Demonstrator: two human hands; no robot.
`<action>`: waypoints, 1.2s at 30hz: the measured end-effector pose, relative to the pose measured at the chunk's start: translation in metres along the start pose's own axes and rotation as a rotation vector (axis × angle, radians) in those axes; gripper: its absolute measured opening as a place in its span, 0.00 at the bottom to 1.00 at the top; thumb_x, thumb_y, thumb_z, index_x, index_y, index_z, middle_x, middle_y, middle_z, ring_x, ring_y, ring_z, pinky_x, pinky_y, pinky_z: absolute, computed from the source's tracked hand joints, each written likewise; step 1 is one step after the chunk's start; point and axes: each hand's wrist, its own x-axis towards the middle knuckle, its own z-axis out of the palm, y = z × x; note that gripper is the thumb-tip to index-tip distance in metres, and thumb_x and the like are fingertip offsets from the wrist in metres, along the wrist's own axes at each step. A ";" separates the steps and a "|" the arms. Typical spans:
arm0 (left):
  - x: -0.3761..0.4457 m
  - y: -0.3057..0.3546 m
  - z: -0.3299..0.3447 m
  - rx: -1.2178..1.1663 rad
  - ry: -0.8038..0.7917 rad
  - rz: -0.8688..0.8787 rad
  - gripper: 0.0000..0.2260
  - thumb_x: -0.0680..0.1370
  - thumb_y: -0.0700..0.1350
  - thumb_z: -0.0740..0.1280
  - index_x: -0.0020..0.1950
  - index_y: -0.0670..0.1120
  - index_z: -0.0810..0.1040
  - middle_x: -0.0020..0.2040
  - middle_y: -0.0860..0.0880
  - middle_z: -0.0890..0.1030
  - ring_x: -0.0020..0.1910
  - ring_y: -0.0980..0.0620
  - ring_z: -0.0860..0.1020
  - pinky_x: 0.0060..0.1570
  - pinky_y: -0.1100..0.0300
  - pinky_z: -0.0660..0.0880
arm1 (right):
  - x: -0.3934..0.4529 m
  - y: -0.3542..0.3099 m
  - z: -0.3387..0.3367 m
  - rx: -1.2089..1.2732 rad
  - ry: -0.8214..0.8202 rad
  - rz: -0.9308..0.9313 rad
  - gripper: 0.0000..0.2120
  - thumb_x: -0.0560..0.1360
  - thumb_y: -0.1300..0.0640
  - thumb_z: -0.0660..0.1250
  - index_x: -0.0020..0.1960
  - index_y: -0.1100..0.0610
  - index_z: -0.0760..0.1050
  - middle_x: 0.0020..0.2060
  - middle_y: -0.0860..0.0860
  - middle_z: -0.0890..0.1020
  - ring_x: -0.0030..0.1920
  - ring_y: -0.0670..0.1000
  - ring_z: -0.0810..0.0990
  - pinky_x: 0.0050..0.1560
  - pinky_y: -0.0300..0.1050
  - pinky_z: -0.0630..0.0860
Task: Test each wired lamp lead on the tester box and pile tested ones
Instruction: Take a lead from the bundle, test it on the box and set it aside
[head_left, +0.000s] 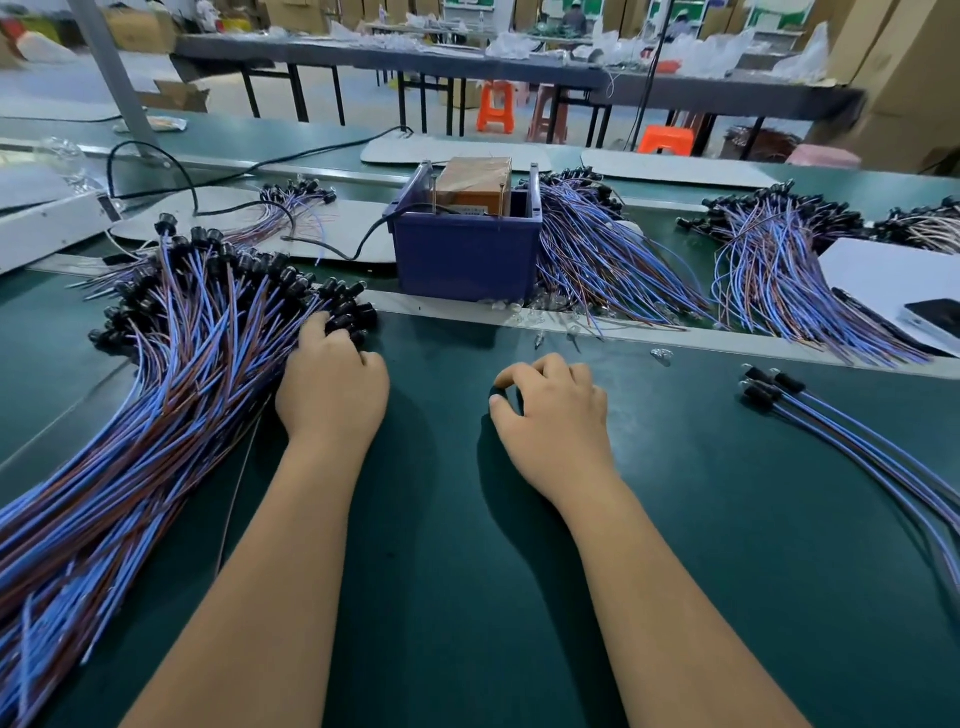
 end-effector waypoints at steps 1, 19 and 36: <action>0.000 -0.001 0.000 -0.037 0.029 0.011 0.16 0.79 0.42 0.60 0.64 0.37 0.76 0.76 0.46 0.63 0.61 0.40 0.73 0.47 0.53 0.66 | 0.000 0.000 -0.001 -0.001 -0.001 0.002 0.10 0.79 0.47 0.59 0.57 0.46 0.75 0.50 0.45 0.68 0.51 0.48 0.60 0.53 0.44 0.55; -0.006 0.010 -0.006 -0.427 0.305 0.265 0.09 0.81 0.37 0.64 0.60 0.39 0.78 0.66 0.40 0.70 0.57 0.49 0.74 0.59 0.61 0.72 | -0.002 -0.011 0.000 0.227 0.091 -0.054 0.08 0.78 0.56 0.63 0.53 0.53 0.79 0.49 0.48 0.75 0.52 0.49 0.70 0.53 0.40 0.66; -0.063 0.079 -0.012 -1.403 -1.110 0.173 0.16 0.73 0.47 0.59 0.30 0.44 0.81 0.29 0.46 0.77 0.30 0.53 0.72 0.27 0.69 0.65 | 0.004 -0.005 -0.023 1.751 -0.347 0.411 0.17 0.82 0.52 0.57 0.46 0.57 0.82 0.39 0.57 0.82 0.40 0.52 0.81 0.39 0.42 0.77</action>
